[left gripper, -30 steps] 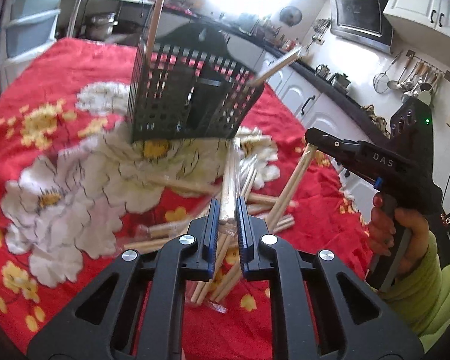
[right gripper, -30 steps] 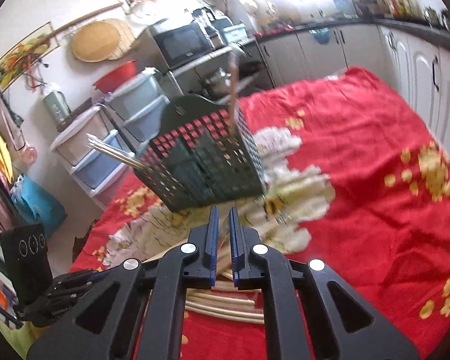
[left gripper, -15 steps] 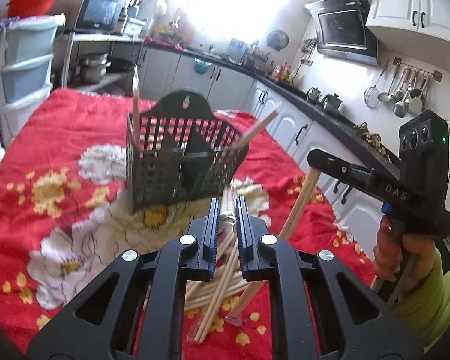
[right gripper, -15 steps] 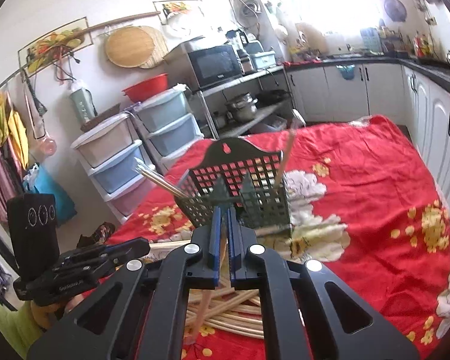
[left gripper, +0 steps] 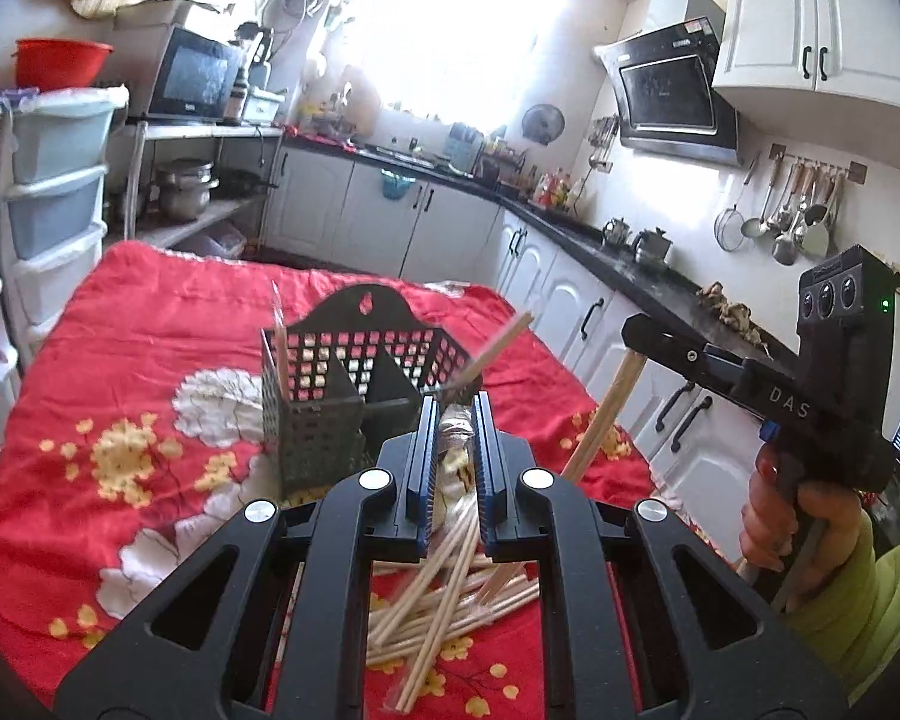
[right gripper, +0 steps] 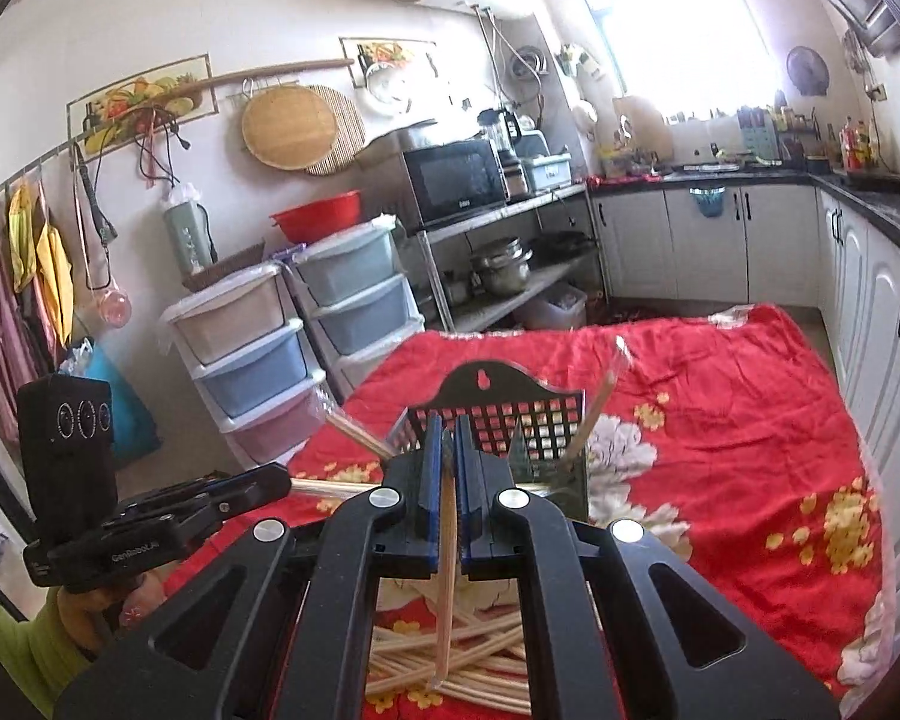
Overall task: Organize utensils
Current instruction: 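Raise the held chopsticks and carry both tools over the green caddy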
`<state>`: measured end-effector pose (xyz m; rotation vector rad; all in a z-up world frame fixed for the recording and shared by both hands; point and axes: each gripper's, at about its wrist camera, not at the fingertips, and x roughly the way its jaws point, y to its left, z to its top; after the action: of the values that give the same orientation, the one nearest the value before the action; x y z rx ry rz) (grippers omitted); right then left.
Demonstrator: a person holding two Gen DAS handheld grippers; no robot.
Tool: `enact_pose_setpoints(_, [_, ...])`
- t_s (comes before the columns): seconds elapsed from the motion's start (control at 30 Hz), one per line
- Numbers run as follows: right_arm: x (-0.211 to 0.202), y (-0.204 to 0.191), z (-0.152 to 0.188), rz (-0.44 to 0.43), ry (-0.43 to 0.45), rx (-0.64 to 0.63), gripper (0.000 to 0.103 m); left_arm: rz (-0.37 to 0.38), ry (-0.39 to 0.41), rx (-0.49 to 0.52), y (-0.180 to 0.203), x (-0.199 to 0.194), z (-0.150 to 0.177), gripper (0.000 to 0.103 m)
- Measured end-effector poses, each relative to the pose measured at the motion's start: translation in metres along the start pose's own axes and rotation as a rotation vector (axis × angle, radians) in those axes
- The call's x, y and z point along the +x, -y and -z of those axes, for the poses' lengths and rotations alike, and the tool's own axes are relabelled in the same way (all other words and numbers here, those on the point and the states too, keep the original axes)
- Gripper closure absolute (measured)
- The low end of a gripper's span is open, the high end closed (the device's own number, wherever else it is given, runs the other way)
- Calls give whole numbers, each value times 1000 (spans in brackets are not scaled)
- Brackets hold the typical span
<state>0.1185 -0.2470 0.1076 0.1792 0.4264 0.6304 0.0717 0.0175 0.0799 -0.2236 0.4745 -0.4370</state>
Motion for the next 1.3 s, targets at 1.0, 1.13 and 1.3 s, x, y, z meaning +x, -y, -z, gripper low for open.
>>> enact_pose_setpoints(1.0, [11, -5, -85, 10, 190, -27, 99, -131, 211, 38, -11, -48, -81, 96])
enact_pose_setpoints(1.13, [12, -7, -96, 10, 216, -33, 99, -149, 221, 38, -13, -53, -85, 96])
enact_pose_setpoints(1.3, [16, -8, -109, 10, 259, -32, 99, -163, 217, 34, -17, -57, -86, 96])
